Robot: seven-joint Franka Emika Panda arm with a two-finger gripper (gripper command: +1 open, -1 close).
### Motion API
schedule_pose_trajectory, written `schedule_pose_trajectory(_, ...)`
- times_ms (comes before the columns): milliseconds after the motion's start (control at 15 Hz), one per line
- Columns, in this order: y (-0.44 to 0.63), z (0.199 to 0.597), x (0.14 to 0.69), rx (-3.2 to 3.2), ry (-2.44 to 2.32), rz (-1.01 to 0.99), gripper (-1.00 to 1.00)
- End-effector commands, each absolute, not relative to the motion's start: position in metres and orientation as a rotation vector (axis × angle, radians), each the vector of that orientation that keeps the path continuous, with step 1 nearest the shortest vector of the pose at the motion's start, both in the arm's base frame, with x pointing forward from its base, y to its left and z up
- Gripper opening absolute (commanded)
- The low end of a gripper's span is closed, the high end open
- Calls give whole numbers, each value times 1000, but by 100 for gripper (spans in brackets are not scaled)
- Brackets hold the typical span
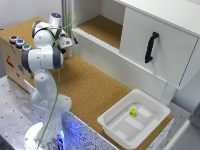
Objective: Grasp the handle of the drawer and open it
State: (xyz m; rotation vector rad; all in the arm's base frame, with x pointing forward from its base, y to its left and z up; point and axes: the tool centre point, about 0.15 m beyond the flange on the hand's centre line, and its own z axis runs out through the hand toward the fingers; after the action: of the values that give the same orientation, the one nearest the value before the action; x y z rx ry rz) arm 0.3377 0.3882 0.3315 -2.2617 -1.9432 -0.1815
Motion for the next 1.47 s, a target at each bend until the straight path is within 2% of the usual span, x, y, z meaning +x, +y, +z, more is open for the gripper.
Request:
schedule_pose_trajectory(0,382,320,353,-2299,-1950,-180,-100)
schedule_pose_trajectory(1400,255,291,360,-2408,-1942,-103,-100)
